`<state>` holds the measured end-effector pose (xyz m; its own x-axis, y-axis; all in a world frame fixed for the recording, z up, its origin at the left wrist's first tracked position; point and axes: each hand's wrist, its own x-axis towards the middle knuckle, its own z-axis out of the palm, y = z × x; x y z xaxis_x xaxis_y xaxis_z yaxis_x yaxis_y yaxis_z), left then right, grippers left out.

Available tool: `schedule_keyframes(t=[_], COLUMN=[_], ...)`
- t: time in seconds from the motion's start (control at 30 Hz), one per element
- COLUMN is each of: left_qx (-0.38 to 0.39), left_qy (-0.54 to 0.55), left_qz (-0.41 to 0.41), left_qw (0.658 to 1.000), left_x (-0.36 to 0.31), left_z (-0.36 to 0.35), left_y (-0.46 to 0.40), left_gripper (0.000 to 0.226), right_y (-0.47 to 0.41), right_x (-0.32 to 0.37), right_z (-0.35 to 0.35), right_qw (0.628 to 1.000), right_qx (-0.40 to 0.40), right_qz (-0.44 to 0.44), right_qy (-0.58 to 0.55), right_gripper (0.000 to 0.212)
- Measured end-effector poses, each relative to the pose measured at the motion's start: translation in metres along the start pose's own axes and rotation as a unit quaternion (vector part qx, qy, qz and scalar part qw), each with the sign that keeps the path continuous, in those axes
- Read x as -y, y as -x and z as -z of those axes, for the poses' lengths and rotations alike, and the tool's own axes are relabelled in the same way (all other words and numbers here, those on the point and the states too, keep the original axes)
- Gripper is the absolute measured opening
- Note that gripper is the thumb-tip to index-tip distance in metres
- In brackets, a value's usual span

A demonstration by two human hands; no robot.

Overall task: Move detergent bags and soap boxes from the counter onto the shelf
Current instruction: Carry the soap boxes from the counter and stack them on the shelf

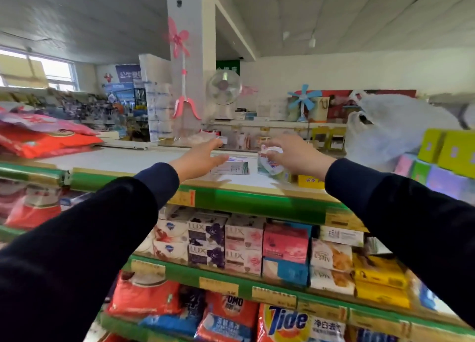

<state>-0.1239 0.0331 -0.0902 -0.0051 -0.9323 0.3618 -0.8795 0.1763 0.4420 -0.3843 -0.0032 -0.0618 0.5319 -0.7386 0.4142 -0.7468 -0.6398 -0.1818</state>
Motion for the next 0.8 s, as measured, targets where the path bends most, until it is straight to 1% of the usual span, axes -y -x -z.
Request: schedule_keyframes(t=[0.07, 0.2, 0.27, 0.33, 0.4, 0.47, 0.57, 0.7, 0.8], left_qx=[0.007, 0.039, 0.06, 0.066, 0.065, 0.065, 0.065, 0.057, 0.049], left_qy=[-0.004, -0.002, -0.019, -0.013, 0.01, 0.019, 0.022, 0.019, 0.054], left_qz=[0.019, 0.069, 0.084, 0.089, 0.094, 0.084, 0.064, 0.035, 0.031], left_qw=[1.0, 0.997, 0.994, 0.994, 0.993, 0.994, 0.996, 0.998, 0.997], left_x=[0.005, 0.013, 0.017, 0.019, 0.019, 0.02, 0.021, 0.019, 0.017], left_z=[-0.005, -0.013, -0.015, -0.015, -0.011, -0.006, -0.002, 0.001, 0.002], left_y=[-0.013, -0.032, -0.037, -0.038, -0.036, -0.033, -0.026, -0.015, -0.009], left_gripper=[0.064, 0.061, 0.058, 0.057, 0.061, 0.07, 0.072, 0.083, 0.079], right_y=[-0.004, -0.008, -0.005, -0.001, 0.003, 0.006, 0.009, 0.01, 0.01], right_x=[-0.006, -0.019, -0.025, -0.029, -0.03, -0.032, -0.032, -0.033, -0.032], right_z=[0.001, 0.003, 0.005, 0.005, 0.006, 0.006, 0.006, 0.007, 0.007], right_qw=[0.999, 0.997, 0.995, 0.994, 0.996, 0.997, 0.998, 0.998, 0.998], right_qx=[0.012, 0.021, 0.047, 0.063, 0.057, 0.051, 0.055, 0.034, 0.026], right_qz=[-0.007, -0.024, -0.025, -0.017, -0.005, 0.005, 0.003, 0.009, 0.016], right_qy=[0.034, 0.067, 0.082, 0.083, 0.071, 0.056, 0.029, 0.053, 0.046], right_gripper=[0.044, 0.044, 0.043, 0.042, 0.043, 0.044, 0.046, 0.042, 0.045])
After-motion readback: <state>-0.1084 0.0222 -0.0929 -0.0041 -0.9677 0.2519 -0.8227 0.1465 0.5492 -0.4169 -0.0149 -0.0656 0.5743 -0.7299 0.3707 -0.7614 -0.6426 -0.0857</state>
